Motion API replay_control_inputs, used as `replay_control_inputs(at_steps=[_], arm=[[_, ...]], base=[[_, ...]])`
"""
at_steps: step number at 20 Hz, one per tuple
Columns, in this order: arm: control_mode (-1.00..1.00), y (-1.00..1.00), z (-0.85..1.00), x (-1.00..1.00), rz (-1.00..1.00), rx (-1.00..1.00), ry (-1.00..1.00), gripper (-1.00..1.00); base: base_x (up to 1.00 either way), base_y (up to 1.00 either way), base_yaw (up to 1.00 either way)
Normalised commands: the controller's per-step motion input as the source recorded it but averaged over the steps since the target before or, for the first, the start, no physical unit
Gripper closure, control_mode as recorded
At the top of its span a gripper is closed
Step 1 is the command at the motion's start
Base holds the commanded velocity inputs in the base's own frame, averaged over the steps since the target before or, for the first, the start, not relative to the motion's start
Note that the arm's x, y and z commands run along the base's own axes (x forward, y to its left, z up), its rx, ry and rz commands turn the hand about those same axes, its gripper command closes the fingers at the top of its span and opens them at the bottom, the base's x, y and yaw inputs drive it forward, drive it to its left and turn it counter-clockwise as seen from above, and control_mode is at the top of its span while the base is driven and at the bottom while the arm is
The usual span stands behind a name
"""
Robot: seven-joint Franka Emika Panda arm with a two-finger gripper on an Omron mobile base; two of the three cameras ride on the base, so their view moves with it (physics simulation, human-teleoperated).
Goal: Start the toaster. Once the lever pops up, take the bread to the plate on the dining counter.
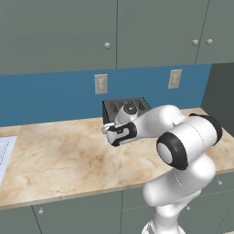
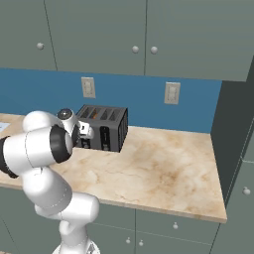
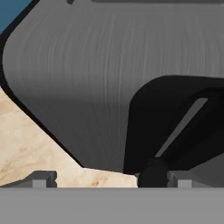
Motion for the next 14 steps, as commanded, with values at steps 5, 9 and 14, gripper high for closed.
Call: replay_control_inputs(at_steps=[5, 9, 14], arm=[[-1.0, 0.0, 0.0, -0.02, 0.0, 0.0, -0.03, -1.0], [-1.0, -0.07, 0.04, -0.02, 0.0, 0.0, -0.07, -1.0], [-1.0, -0.12, 0.15, -0.02, 0.0, 0.0, -0.05, -1.0]], base=[[0.0, 0.0, 0.0], [0.0, 0.0, 0.0], [0.0, 0.0, 0.0]])
